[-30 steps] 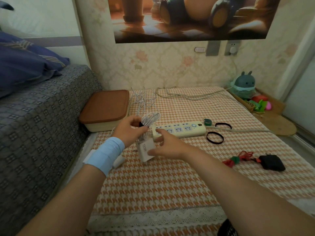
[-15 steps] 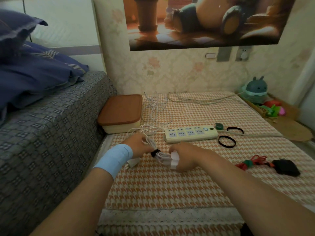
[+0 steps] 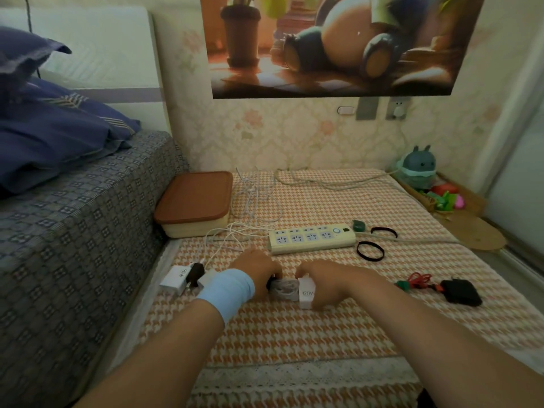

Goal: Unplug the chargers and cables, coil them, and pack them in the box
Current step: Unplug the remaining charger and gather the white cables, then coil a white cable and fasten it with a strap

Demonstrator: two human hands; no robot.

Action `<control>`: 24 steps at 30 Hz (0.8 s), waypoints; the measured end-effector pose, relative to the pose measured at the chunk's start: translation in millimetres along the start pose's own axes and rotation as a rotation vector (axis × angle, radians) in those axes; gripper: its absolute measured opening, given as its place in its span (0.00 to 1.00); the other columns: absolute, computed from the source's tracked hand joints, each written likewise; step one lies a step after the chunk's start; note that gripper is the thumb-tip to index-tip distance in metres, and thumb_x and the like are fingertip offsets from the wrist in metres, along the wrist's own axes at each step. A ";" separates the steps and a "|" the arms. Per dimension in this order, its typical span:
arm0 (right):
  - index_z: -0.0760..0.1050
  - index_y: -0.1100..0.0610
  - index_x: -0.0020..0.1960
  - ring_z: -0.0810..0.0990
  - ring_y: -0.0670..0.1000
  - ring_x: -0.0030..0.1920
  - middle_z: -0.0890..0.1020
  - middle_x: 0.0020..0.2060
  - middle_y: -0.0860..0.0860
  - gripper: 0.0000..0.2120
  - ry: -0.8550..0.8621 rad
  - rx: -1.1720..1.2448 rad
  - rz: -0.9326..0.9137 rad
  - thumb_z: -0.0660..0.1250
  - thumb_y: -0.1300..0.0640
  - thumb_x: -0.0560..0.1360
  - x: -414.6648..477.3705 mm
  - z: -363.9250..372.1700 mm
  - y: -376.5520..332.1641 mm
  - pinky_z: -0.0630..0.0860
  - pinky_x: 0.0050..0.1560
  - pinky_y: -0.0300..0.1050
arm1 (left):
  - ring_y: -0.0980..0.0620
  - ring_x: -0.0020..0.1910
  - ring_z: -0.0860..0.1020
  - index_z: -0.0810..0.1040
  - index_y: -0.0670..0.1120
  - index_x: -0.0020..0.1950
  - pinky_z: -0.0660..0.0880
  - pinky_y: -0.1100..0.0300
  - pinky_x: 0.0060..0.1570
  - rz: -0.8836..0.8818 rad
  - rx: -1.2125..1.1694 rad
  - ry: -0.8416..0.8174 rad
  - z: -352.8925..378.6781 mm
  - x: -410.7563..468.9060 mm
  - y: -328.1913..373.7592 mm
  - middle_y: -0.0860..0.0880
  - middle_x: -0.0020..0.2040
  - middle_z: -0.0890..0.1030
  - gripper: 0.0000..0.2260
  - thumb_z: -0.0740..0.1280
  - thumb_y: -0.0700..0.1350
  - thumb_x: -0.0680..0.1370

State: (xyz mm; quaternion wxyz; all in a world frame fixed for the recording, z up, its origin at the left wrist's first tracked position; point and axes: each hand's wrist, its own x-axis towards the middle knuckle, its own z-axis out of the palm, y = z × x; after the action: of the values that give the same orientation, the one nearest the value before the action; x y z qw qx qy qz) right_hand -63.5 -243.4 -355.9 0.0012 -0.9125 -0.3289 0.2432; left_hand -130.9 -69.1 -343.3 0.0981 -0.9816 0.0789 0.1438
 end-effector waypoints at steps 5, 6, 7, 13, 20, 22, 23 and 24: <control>0.65 0.48 0.73 0.75 0.54 0.59 0.72 0.66 0.50 0.33 -0.053 -0.053 -0.030 0.75 0.54 0.72 -3.2 -1.2 -7.3 0.79 0.58 0.54 | 0.49 0.52 0.78 0.76 0.52 0.60 0.76 0.54 0.56 0.011 -0.225 -0.069 -13.7 -26.1 6.6 0.51 0.56 0.80 0.17 0.73 0.52 0.74; 0.65 0.48 0.74 0.75 0.54 0.60 0.71 0.67 0.50 0.33 -0.057 -0.050 -0.051 0.75 0.54 0.73 -3.6 -1.7 -11.8 0.78 0.59 0.54 | 0.48 0.54 0.78 0.76 0.51 0.61 0.77 0.55 0.54 -0.012 -0.285 -0.124 -14.4 -33.3 4.0 0.50 0.58 0.79 0.18 0.73 0.53 0.74; 0.64 0.48 0.74 0.74 0.55 0.61 0.71 0.68 0.50 0.33 -0.057 -0.040 -0.080 0.75 0.54 0.73 -4.7 -2.2 -18.2 0.77 0.60 0.54 | 0.48 0.55 0.77 0.75 0.51 0.62 0.77 0.55 0.54 -0.036 -0.322 -0.166 -14.6 -40.7 -1.3 0.50 0.59 0.78 0.19 0.73 0.53 0.74; 0.66 0.52 0.77 0.73 0.55 0.62 0.71 0.69 0.52 0.33 0.031 -0.012 -0.299 0.74 0.53 0.74 -5.7 8.8 -86.6 0.70 0.50 0.48 | 0.48 0.59 0.76 0.75 0.51 0.64 0.76 0.56 0.58 -0.223 -0.305 -0.346 4.9 -85.2 -56.1 0.50 0.62 0.76 0.21 0.74 0.53 0.73; 0.67 0.54 0.76 0.73 0.56 0.60 0.71 0.65 0.54 0.32 0.076 0.026 -0.341 0.74 0.49 0.75 8.5 15.5 -142.2 0.73 0.54 0.49 | 0.50 0.59 0.77 0.78 0.52 0.65 0.76 0.59 0.57 -0.380 -0.339 -0.340 24.3 -120.9 -97.1 0.51 0.62 0.76 0.21 0.74 0.52 0.73; 0.65 0.51 0.77 0.72 0.57 0.63 0.69 0.67 0.54 0.35 0.043 -0.004 -0.301 0.74 0.47 0.74 9.3 11.9 -148.2 0.74 0.59 0.51 | 0.50 0.60 0.77 0.79 0.52 0.65 0.75 0.58 0.60 -0.386 -0.380 -0.350 22.7 -122.7 -102.2 0.52 0.64 0.76 0.20 0.73 0.53 0.73; 0.65 0.51 0.76 0.73 0.56 0.63 0.70 0.68 0.53 0.35 0.016 -0.012 -0.283 0.75 0.47 0.74 9.5 9.4 -150.3 0.75 0.58 0.51 | 0.50 0.60 0.77 0.79 0.52 0.64 0.75 0.58 0.61 -0.385 -0.396 -0.350 21.9 -122.0 -102.4 0.52 0.64 0.77 0.19 0.73 0.53 0.74; 0.65 0.51 0.76 0.74 0.56 0.63 0.71 0.69 0.52 0.35 -0.014 -0.011 -0.271 0.75 0.47 0.74 10.5 7.2 -151.1 0.75 0.56 0.50 | 0.51 0.61 0.76 0.80 0.52 0.64 0.74 0.58 0.62 -0.383 -0.412 -0.336 21.4 -120.5 -101.9 0.53 0.65 0.77 0.18 0.71 0.54 0.75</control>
State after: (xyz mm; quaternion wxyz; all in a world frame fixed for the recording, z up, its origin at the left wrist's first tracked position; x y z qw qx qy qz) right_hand -150.3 -119.8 -342.4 0.0268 -0.8581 -0.4504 0.2453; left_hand -231.9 49.4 -310.2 -0.0657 -0.9403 -0.1552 0.2956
